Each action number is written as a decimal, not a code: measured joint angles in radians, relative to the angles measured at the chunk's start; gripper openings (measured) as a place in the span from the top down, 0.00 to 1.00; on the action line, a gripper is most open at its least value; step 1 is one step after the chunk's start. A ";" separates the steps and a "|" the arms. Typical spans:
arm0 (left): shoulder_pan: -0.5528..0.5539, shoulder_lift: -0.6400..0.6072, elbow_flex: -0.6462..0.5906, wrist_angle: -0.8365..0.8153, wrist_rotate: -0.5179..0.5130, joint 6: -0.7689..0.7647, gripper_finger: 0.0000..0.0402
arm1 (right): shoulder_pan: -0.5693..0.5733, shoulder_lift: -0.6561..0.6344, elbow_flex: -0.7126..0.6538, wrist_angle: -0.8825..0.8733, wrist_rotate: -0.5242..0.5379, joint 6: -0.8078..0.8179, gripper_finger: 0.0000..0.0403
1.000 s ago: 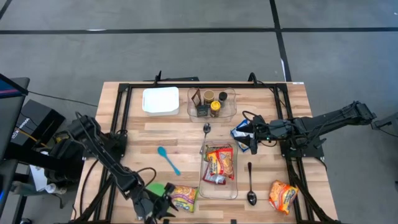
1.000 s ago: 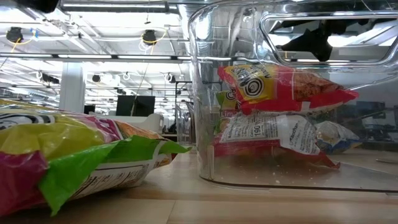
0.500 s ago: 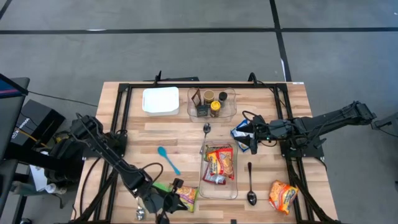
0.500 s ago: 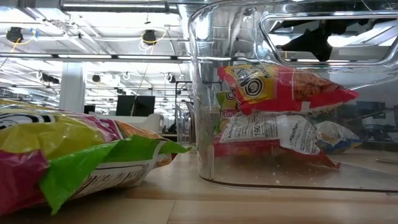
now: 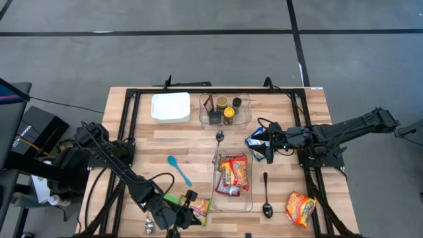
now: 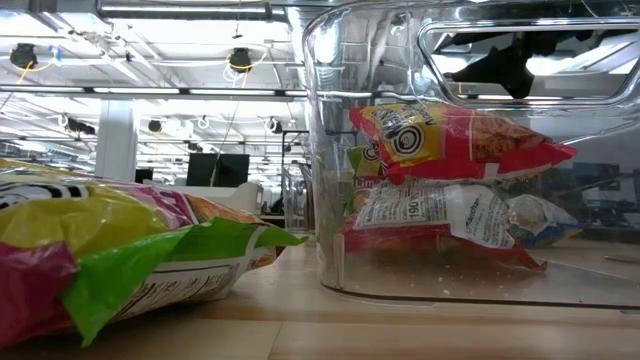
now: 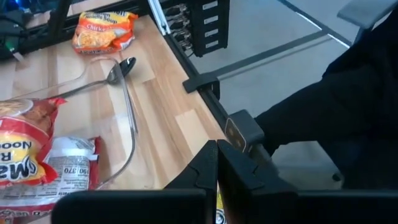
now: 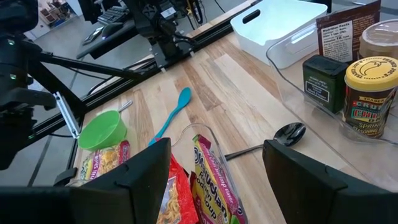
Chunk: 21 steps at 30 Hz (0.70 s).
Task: Pick & Place Food Item
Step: Put the green noodle pack into the bottom transparent bin
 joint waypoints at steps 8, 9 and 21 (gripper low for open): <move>-0.019 0.038 0.002 -0.122 0.001 -0.076 1.00 | 0.000 0.000 0.000 0.000 0.006 0.000 0.38; -0.023 0.046 0.001 -0.145 0.001 -0.096 1.00 | 0.000 0.000 0.000 0.000 0.006 0.000 0.38; -0.040 0.125 0.000 -0.280 0.196 -0.245 1.00 | 0.000 0.000 0.000 0.000 0.006 0.001 0.38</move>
